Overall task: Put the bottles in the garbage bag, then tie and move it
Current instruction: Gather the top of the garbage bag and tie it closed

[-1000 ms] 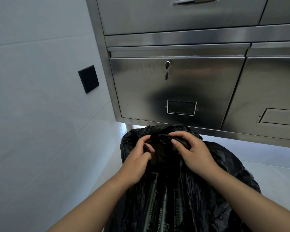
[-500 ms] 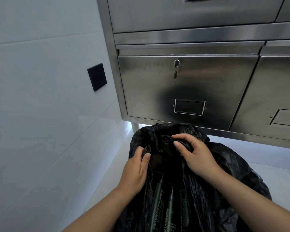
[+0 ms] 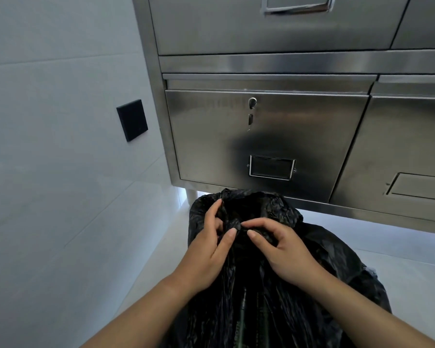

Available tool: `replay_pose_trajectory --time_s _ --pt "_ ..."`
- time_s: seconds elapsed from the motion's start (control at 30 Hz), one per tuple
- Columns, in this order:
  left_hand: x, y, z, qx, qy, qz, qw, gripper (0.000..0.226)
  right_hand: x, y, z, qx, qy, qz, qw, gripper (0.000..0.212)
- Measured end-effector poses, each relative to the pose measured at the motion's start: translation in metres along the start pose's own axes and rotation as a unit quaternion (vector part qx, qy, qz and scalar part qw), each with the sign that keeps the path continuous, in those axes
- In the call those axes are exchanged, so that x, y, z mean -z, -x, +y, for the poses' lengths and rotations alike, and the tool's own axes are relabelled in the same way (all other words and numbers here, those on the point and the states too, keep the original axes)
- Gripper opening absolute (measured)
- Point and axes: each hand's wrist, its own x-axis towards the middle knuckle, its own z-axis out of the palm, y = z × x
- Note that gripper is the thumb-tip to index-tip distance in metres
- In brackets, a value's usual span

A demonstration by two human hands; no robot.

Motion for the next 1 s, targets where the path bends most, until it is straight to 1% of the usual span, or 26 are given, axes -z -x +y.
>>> replay_pose_trajectory --time_s 0.03,0.07,0.1,0.17,0.2,0.23,0.27,0.33,0.4,0.47,0.57,0.63,0.7,0.77,0.9,1.0 --pt "0.000 0.001 -0.001 0.008 0.002 -0.004 1.000 0.069 -0.002 0.000 -0.001 -0.004 -0.003 -0.011 1.000 0.017" --pt "0.000 0.001 -0.001 0.010 0.000 -0.007 1.000 0.064 -0.004 0.000 -0.001 -0.009 -0.005 -0.020 1.000 0.017" --pt "0.000 0.001 -0.001 0.005 -0.007 -0.007 1.000 0.051 -0.005 0.000 -0.001 -0.015 -0.009 -0.027 0.999 0.017" --pt "0.000 -0.001 0.002 -0.013 -0.031 0.013 0.999 0.018 -0.006 -0.001 -0.001 -0.028 -0.019 -0.029 0.999 0.014" --pt "-0.001 -0.002 0.004 -0.018 -0.035 0.024 0.999 0.009 -0.005 -0.001 -0.001 -0.035 -0.025 -0.023 0.999 0.011" --pt "-0.002 -0.002 0.006 -0.017 -0.032 0.032 0.999 0.007 -0.005 -0.002 -0.002 -0.042 -0.032 -0.014 0.999 0.008" --pt "-0.003 -0.003 0.008 -0.014 -0.027 0.037 0.999 0.011 -0.005 -0.002 -0.003 -0.046 -0.035 -0.001 0.998 0.008" --pt "-0.004 -0.003 0.009 -0.011 -0.024 0.041 0.999 0.021 -0.005 -0.003 -0.004 -0.059 -0.032 0.026 0.997 0.018" --pt "-0.005 -0.004 0.010 -0.015 -0.027 0.040 0.999 0.019 -0.005 -0.004 -0.005 -0.084 -0.021 0.043 0.995 0.023" --pt "-0.006 -0.006 0.012 -0.013 -0.033 0.040 0.999 0.016 -0.004 -0.004 -0.005 -0.102 -0.014 0.049 0.994 0.019" --pt "-0.007 -0.008 0.011 0.002 -0.030 0.042 0.999 0.018 0.000 -0.003 -0.003 -0.101 -0.014 0.056 0.993 0.009" --pt "-0.007 -0.006 0.012 0.004 -0.008 0.038 0.999 0.012 0.001 0.000 -0.002 -0.100 -0.016 0.065 0.993 0.008" --pt "-0.006 -0.005 0.014 0.004 0.020 0.039 0.999 0.009 0.001 0.002 0.000 -0.110 -0.021 0.069 0.991 0.008" --pt "-0.003 -0.005 0.013 0.010 0.026 0.044 0.999 0.010 0.000 0.001 0.001 -0.119 -0.030 0.076 0.990 0.010" --pt "0.005 -0.006 0.011 0.017 0.033 0.047 0.998 0.014 0.002 -0.004 0.001 -0.156 -0.073 0.125 0.977 0.016" --pt "0.004 -0.003 0.011 0.021 0.042 0.041 0.998 0.012 0.001 -0.004 0.002 -0.161 -0.056 0.126 0.977 0.017"
